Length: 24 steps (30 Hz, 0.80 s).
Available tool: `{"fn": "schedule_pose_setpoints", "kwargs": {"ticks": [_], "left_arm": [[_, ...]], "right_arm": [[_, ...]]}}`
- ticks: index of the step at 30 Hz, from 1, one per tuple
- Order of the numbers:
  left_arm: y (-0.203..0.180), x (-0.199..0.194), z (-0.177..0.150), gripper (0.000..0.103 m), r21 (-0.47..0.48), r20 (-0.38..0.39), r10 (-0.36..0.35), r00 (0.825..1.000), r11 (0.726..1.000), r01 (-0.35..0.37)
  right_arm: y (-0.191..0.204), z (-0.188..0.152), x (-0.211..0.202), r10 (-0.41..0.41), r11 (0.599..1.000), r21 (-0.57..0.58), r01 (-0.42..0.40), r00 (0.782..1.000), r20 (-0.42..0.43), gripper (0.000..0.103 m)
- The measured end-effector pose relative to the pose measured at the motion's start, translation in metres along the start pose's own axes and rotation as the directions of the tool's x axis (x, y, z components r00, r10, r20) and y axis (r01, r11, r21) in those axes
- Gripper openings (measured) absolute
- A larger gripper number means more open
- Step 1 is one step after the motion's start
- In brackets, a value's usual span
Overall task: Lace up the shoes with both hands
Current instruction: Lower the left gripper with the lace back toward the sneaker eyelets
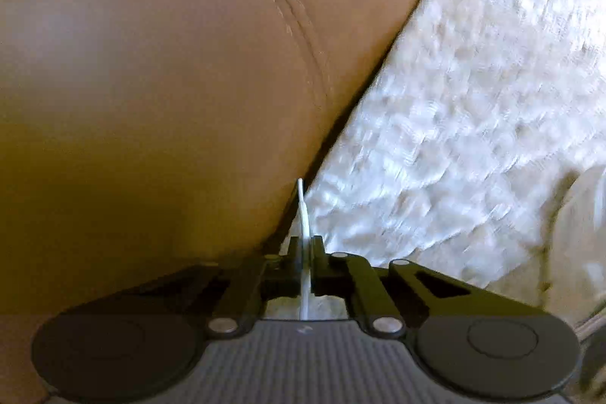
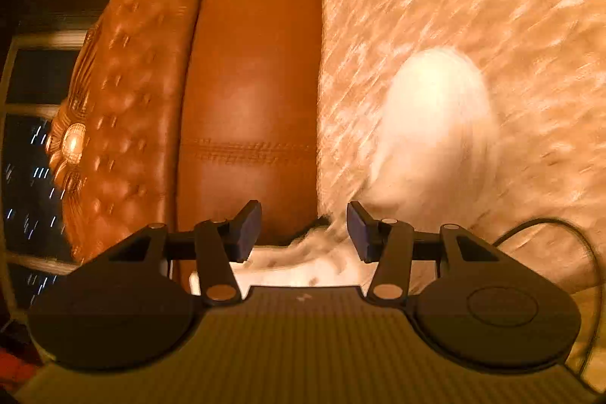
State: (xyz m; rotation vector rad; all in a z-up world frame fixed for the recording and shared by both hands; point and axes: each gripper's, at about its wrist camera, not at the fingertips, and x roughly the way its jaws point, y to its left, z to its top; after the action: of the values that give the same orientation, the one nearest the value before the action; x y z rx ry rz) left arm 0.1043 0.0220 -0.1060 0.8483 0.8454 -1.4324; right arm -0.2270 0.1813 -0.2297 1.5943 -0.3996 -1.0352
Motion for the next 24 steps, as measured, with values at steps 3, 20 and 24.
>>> {"fn": "schedule_pose_setpoints", "kwargs": {"ticks": [3,20,24], "left_arm": [[-0.01,-0.021,0.009,0.003,0.032,0.03,-0.105,0.994,0.994,0.104],[-0.087,-0.01,-0.003,0.003,0.019,-0.098,-0.439,0.893,0.897,0.442],[-0.106,0.011,0.004,0.0,0.055,-0.142,-0.442,0.886,0.89,0.453]], "right_arm": [[-0.014,0.007,-0.018,-0.076,0.995,0.069,0.07,0.993,0.088,0.057],[-0.084,0.007,0.011,-0.155,0.908,0.399,0.127,0.987,0.039,0.066],[-0.084,0.014,0.04,-0.104,0.91,0.405,0.089,0.994,0.015,0.094]]}}
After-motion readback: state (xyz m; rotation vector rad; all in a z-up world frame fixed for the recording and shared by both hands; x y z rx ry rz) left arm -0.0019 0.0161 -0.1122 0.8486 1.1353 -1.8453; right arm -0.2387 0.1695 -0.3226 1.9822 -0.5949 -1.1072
